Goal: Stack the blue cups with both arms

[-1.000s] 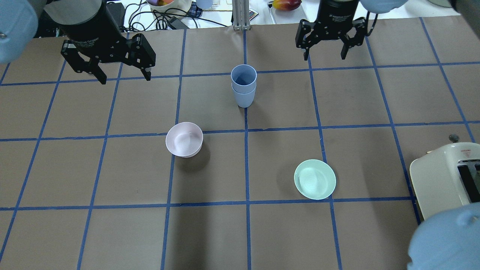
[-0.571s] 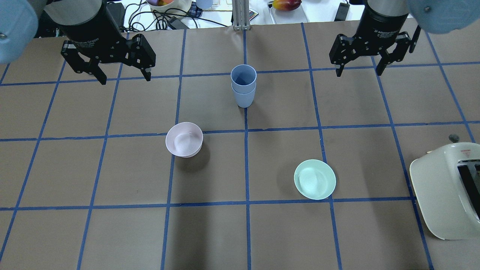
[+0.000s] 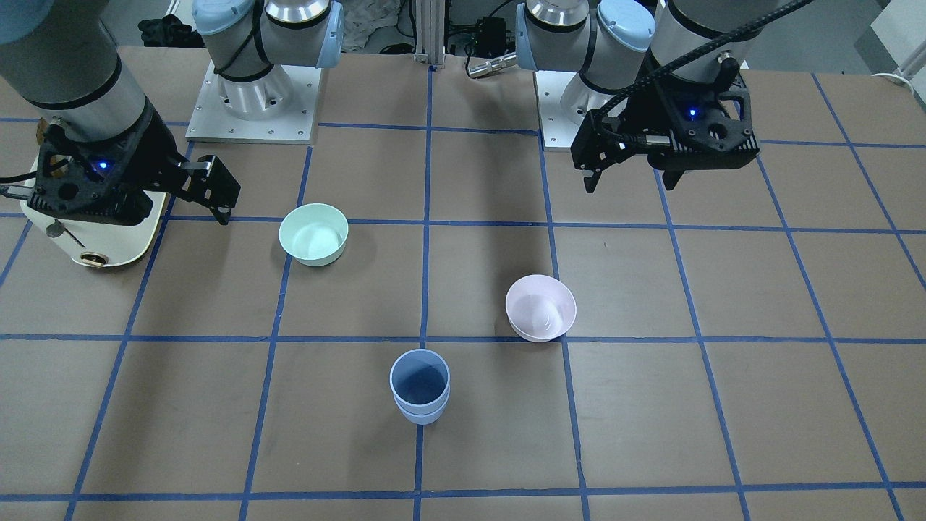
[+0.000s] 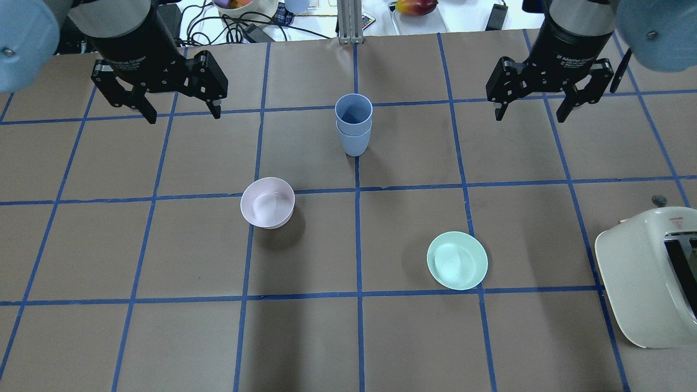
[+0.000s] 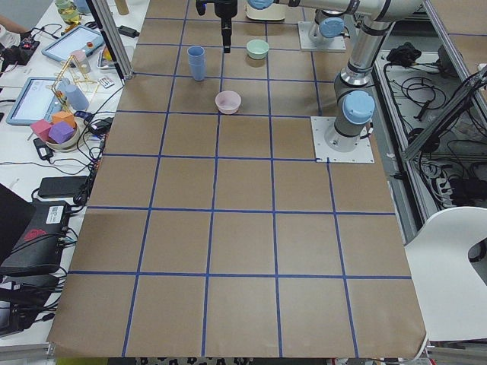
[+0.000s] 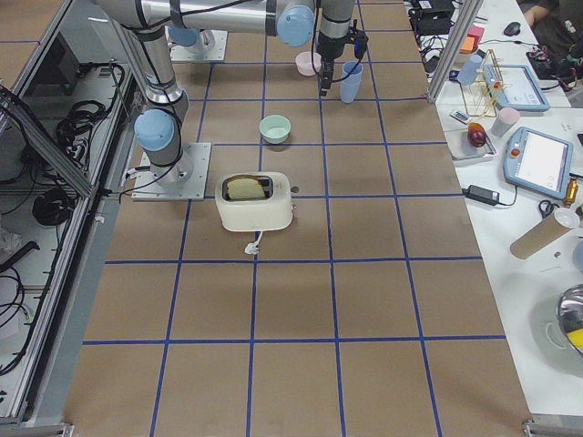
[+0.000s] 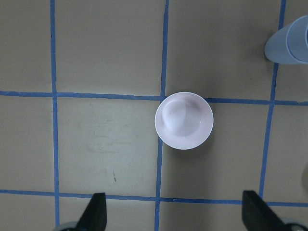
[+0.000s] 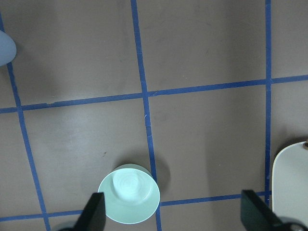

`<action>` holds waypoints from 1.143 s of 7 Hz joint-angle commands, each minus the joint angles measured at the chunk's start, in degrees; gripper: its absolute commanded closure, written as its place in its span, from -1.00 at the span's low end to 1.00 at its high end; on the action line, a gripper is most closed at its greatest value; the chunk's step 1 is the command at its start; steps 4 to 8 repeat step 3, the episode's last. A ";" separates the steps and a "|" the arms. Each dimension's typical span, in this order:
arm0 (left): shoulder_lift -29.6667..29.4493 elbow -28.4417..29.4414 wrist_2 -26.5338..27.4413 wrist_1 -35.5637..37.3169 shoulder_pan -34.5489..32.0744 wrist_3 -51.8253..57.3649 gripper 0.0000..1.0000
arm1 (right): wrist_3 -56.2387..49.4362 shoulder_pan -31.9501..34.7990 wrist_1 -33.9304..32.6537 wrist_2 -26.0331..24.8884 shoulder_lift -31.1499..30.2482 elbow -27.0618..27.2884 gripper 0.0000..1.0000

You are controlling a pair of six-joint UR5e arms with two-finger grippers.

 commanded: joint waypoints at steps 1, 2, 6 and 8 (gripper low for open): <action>-0.36 0.27 0.00 0.00 -0.02 -0.15 -1.00 | -0.08 0.01 0.01 0.11 -0.01 0.01 -1.00; -0.79 0.79 -0.17 -0.09 -0.02 -0.15 -1.00 | -0.08 0.01 0.01 0.11 0.08 0.09 -1.00; -1.67 0.97 -0.61 0.52 -0.02 -1.11 -1.00 | -0.08 0.01 0.01 0.11 0.17 0.09 -1.00; -1.67 0.97 -0.61 0.52 -0.02 -1.11 -1.00 | -0.08 0.01 0.01 0.11 0.17 0.09 -1.00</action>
